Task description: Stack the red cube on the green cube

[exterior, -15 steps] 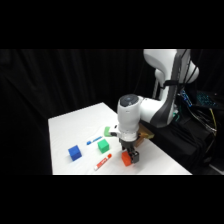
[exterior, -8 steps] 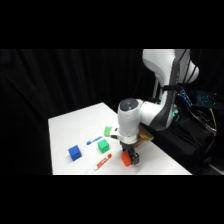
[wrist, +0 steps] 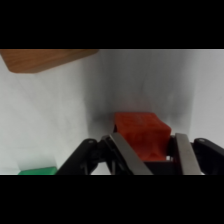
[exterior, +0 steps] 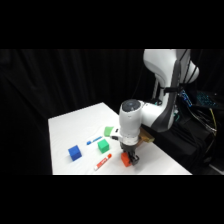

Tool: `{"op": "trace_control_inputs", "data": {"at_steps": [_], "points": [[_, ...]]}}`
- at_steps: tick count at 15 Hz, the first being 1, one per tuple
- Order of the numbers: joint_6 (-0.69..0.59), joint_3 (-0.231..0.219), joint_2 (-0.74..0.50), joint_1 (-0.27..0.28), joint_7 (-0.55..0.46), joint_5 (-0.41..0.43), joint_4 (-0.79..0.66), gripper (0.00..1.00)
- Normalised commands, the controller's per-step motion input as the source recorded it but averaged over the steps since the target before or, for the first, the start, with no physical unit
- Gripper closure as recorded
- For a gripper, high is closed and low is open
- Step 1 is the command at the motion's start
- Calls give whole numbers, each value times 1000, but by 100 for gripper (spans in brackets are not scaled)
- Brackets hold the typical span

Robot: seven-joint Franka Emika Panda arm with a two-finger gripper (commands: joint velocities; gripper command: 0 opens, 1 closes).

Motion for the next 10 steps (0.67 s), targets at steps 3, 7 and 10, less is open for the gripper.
{"op": "trace_control_inputs", "data": {"at_steps": [3,7,10], "points": [[-63,-129,-299,143,112,-106,-130,75],[-246,-99,-431,90,116,-150,-132,75],[-356,-43,-388,-25,71,-188,-39,75]]}}
